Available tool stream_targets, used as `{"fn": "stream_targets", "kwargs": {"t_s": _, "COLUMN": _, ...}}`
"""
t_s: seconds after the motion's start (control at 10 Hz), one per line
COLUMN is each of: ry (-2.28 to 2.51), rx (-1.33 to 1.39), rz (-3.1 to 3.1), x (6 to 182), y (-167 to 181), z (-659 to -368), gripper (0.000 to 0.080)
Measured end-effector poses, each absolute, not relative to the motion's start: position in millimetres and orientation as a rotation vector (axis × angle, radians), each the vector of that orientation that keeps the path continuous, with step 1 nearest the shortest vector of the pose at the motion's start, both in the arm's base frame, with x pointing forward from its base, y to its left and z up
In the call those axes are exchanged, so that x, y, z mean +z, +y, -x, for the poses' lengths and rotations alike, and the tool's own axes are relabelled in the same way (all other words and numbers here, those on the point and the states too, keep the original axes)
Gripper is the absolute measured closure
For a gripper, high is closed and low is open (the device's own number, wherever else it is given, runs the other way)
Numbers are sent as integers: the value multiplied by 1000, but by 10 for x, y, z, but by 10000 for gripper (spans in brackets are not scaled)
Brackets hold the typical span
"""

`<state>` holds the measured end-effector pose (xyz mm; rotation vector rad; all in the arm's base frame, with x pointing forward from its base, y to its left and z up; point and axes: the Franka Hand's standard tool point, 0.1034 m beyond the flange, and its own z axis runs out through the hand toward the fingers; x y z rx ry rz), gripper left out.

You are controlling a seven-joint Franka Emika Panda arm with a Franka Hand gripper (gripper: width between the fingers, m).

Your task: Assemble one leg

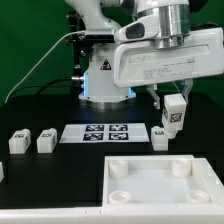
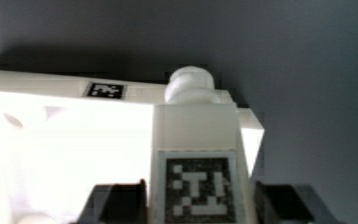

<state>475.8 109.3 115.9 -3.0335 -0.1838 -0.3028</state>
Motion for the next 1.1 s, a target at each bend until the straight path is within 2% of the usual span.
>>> {"fn": "stream_targets", "kwargs": {"t_s": 0.1, "ry": -176, "rx": -502, "rz": 3000, "x": 1206, "y": 1092, "z": -4830, "gripper": 509}}
{"fn": "stream_targets", "kwargs": {"t_s": 0.2, "ry": -215, "rx": -528, "rz": 3000, "x": 1183, "y": 1051, "z": -4813, "gripper": 509}}
{"fn": "stream_targets", "kwargs": {"t_s": 0.6, "ry": -260, "rx": -690, "rz": 2966, "x": 1643, "y": 1048, "z": -5527, "gripper": 509}}
{"fn": "stream_targets", "kwargs": {"t_s": 0.8, "ry": -261, "rx": -673, "rz": 2970, "x": 1571, "y": 1042, "z": -5453, "gripper": 509}}
{"fn": "stream_targets", "kwargs": {"t_s": 1.1, "ry": -261, "rx": -671, "rz": 2970, "x": 1558, "y": 1043, "z": -5453, "gripper": 509}}
